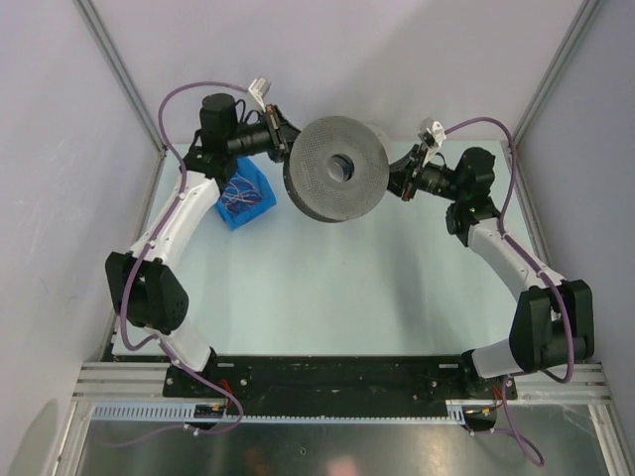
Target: Wrap the cables
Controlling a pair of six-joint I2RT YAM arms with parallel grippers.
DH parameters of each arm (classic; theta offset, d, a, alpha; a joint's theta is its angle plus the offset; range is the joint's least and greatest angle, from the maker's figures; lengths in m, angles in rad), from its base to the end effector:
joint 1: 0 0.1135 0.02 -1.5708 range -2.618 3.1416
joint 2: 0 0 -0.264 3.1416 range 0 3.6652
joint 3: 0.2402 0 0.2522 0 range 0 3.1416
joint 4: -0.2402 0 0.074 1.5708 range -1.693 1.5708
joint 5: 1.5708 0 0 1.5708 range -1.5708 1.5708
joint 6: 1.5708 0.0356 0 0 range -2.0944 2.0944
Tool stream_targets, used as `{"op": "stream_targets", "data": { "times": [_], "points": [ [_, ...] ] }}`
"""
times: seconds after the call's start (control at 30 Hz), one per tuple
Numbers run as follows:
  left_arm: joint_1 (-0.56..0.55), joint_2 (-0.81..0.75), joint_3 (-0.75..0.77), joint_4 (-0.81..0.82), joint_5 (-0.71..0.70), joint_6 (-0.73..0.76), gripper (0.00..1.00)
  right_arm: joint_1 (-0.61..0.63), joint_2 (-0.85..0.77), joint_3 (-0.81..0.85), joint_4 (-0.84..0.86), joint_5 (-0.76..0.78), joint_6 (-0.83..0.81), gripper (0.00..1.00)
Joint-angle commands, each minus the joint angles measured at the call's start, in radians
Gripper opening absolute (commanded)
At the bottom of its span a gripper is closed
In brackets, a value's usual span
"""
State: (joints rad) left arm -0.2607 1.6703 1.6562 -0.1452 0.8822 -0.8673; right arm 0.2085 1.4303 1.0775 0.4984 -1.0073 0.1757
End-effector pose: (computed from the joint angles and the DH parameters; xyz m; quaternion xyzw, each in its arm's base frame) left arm 0.3672 -0.1264 0.4174 0.0587 0.7396 -0.5882 0.3220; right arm 0.3124 0.0969 0.3601 -0.3745 0.5666 0.4363 0.5903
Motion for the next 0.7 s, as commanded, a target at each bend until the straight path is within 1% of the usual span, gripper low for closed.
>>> {"op": "stream_targets", "data": {
  "times": [0.0,0.17,0.3,0.4,0.53,0.67],
  "points": [
    [0.024,-0.036,-0.094,0.154,-0.212,-0.312,0.00,0.019,-0.031,-0.067,0.138,0.069,0.306,0.00],
    [0.014,-0.022,-0.230,0.231,-0.234,-0.437,0.00,0.049,-0.048,-0.134,0.202,0.156,0.496,0.00],
    [0.014,0.007,-0.267,0.254,-0.259,-0.485,0.00,0.099,-0.078,-0.158,0.161,0.195,0.564,0.00],
    [0.016,0.025,-0.289,0.306,-0.250,-0.493,0.00,0.121,-0.086,-0.160,0.141,0.165,0.557,0.00],
    [0.021,0.029,-0.305,0.381,-0.223,-0.497,0.00,0.101,-0.098,-0.161,0.064,0.128,0.506,0.00],
    [0.031,0.029,-0.296,0.485,-0.192,-0.512,0.00,0.097,-0.113,-0.161,0.032,0.096,0.454,0.00]
  ]
}}
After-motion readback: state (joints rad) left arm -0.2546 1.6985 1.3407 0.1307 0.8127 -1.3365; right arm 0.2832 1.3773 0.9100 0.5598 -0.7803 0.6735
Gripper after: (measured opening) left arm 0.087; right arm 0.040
